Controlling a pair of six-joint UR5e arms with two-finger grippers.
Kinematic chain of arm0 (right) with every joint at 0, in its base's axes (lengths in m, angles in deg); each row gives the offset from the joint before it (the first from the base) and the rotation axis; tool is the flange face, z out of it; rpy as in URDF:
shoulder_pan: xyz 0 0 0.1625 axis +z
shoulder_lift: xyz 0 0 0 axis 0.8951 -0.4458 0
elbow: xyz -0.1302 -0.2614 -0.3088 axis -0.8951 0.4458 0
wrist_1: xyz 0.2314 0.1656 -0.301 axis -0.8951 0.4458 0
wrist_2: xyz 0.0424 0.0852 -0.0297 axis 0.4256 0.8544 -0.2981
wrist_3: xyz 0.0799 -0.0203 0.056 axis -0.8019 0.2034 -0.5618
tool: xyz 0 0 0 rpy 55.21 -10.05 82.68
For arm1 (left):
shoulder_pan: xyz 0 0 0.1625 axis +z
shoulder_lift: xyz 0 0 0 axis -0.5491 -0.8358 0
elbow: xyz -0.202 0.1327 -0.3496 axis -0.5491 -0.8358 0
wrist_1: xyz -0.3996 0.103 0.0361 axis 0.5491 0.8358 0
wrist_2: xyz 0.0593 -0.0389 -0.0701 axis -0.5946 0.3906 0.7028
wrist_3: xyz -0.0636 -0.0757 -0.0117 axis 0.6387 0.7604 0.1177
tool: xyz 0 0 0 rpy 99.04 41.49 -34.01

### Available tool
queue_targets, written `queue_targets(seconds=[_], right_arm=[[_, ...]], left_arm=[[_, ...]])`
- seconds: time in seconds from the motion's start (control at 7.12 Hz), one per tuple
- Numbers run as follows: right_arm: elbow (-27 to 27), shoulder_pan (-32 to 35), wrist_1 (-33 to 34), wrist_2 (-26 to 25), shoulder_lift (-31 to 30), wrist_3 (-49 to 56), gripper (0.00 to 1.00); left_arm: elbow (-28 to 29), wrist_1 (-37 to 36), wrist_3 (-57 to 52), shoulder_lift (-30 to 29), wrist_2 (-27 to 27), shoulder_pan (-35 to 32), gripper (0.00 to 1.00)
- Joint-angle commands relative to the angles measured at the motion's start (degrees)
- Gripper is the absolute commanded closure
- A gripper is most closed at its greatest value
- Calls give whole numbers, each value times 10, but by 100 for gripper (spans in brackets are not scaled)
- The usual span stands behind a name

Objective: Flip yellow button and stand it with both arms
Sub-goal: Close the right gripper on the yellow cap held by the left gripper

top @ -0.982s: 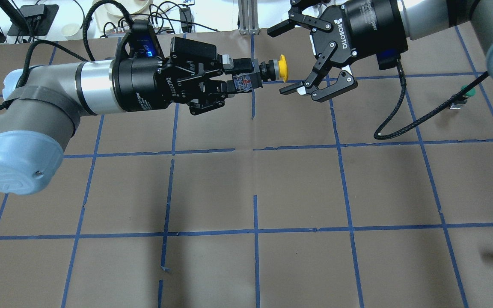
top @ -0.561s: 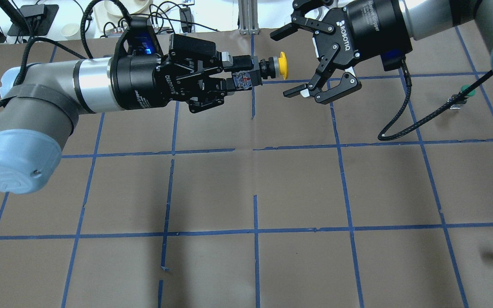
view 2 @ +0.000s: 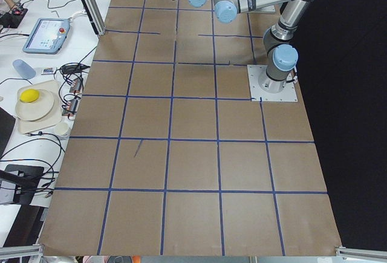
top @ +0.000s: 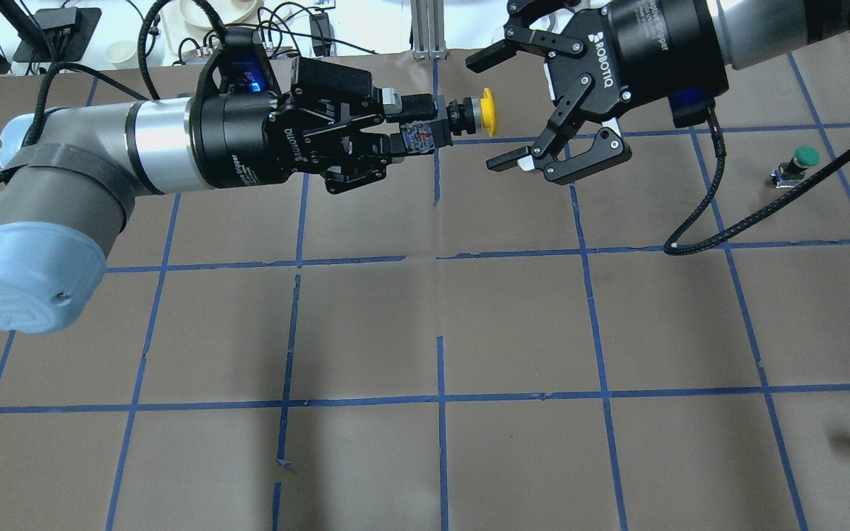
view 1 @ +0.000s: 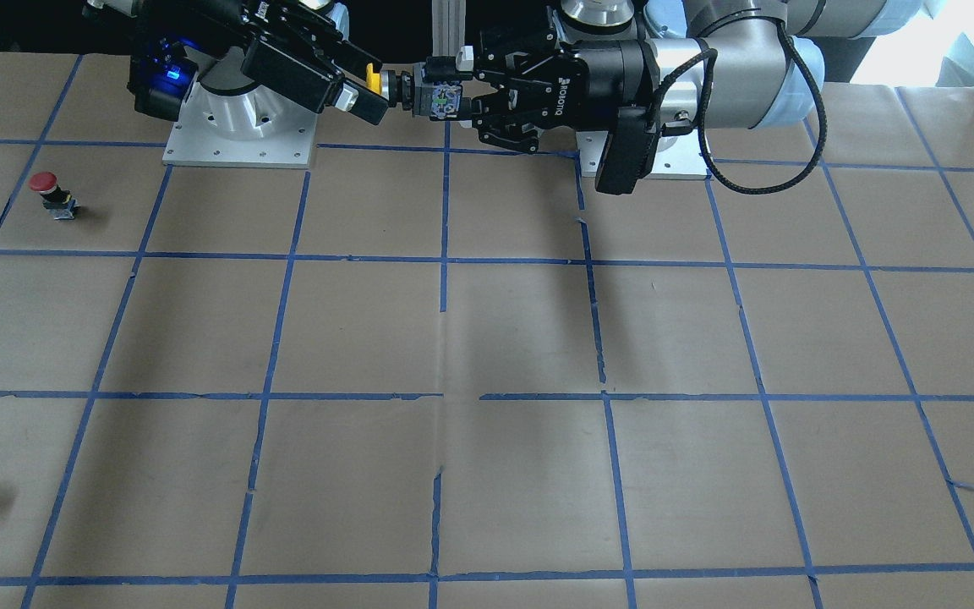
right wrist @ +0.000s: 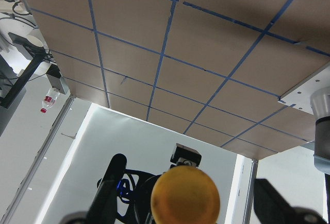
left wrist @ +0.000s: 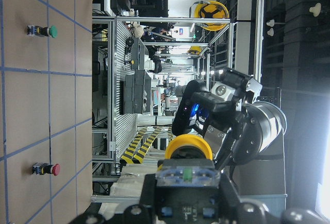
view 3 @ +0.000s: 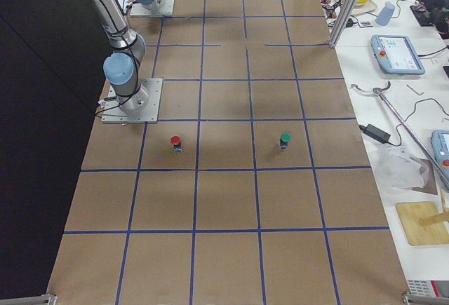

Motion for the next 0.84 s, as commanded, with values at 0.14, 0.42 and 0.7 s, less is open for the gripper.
queue_targets(seconds=[0.14, 0.42, 0.7], right_arm=[[-5, 0, -9, 5, 1, 0, 54], [-5, 0, -9, 5, 1, -1, 66], [-4, 0, -9, 5, 1, -1, 67]], left_arm=[[1, -1, 0, 0, 0, 0, 97], [2, -1, 0, 0, -2, 0, 91], [1, -2, 19, -1, -3, 0, 5]])
